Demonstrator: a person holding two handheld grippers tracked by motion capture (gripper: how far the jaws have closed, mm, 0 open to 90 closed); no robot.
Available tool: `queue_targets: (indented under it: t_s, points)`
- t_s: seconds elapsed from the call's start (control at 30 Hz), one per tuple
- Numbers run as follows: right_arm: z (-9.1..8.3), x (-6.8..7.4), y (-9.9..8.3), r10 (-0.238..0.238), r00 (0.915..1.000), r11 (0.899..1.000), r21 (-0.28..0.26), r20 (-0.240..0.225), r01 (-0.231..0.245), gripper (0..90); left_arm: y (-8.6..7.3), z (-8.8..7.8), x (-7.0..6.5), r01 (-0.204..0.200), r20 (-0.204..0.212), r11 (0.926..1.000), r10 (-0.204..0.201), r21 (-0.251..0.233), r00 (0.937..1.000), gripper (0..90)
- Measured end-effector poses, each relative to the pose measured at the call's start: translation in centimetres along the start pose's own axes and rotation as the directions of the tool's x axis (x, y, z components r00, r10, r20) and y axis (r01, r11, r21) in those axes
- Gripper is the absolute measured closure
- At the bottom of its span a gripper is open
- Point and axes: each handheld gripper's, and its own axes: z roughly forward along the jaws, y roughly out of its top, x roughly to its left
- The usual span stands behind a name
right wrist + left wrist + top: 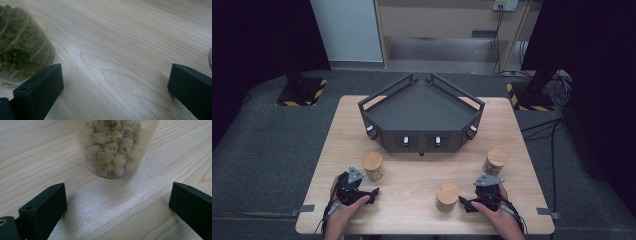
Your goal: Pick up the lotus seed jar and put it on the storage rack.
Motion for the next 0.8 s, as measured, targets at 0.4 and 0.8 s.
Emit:
queue_targets:
  t_s: [0.4, 0.8]
  points:
    - [0.00, 0.00, 0.00, 0.000, 1.0000, 1.000, 0.000, 0.000, 0.000, 0.2, -0.19, -0.48, 0.05, 0.002, -0.014, 0.9994, -0.002, -0.034, 0.9999, 0.9]
    - [0.00, 0.07, 0.01, 0.003, 1.0000, 1.000, 0.000, 0.003, -0.003, 0.2, -0.40, -0.66, 0.01, -0.008, -0.026, 0.9974, 0.006, -0.071, 0.9996, 1.0]
